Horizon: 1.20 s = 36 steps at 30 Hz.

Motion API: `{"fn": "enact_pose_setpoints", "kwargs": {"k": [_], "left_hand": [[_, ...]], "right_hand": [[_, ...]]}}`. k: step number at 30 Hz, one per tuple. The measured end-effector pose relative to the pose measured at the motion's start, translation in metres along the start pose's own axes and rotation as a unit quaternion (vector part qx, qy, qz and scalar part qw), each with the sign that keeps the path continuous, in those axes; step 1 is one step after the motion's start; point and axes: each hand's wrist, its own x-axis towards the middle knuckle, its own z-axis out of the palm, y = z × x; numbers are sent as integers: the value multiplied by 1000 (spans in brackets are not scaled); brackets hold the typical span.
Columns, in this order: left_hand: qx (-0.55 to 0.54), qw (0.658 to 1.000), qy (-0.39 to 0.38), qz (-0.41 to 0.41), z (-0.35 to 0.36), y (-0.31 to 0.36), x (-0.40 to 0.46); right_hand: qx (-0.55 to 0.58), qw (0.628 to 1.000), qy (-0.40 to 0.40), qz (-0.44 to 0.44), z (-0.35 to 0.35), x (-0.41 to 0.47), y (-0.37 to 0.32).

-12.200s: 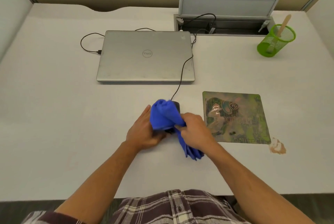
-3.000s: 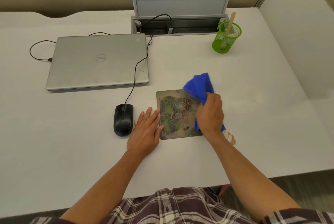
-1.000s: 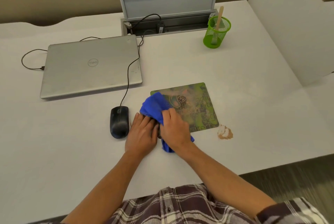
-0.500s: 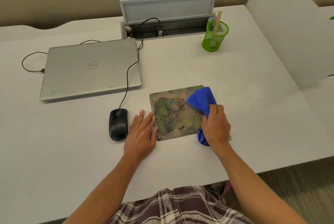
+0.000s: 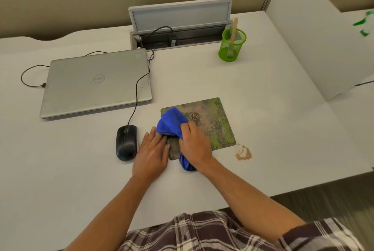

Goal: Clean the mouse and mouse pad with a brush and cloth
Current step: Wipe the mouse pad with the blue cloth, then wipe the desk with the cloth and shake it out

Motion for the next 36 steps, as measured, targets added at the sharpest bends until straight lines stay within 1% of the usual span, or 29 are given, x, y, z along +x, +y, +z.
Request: {"fn": "enact_pose_setpoints", "kwargs": {"k": [4,8,10,11,12,15,17,21,24,26,29,31,34,36], "left_hand": [[13,1000,-2,-15,-1,3,-1],[-2,1000,-13,-28,-4,7,1],[-4,999,-19,-27,-7,9,5],[-8,999,-17,-30,-9,9,10],[-13,999,-14,-40,-12,10,16],[-35,995,-6,-90,-26,17,43],[-35,996,3,-81,-31,24,63],[-19,999,3,-45,-26,42,108],[28,998,-49,-21,-19,54,138],[78,993,-89,-20,-14,59,150],[143,986,-82,-13,-7,62,158],[146,985,-92,-14,-7,61,163],[125,982,-137,-34,-15,62,177],[96,984,-141,-48,-19,65,186]], "right_hand": [[5,996,36,87,-13,4,36],[-2,985,63,163,-30,-3,76],[41,978,87,183,-36,-7,90],[91,971,108,195,-38,-9,95],[157,956,128,212,-42,-11,99],[330,891,166,264,-56,-15,107],[413,847,173,286,-64,-18,113],[507,788,157,312,-71,-25,122],[590,726,148,320,-74,-34,127],[626,694,136,327,-76,-41,132],[655,667,129,331,-80,-48,141],[666,658,135,326,-84,-50,145],[660,659,143,329,-88,-51,148],[652,669,140,328,-89,-53,149]]}}
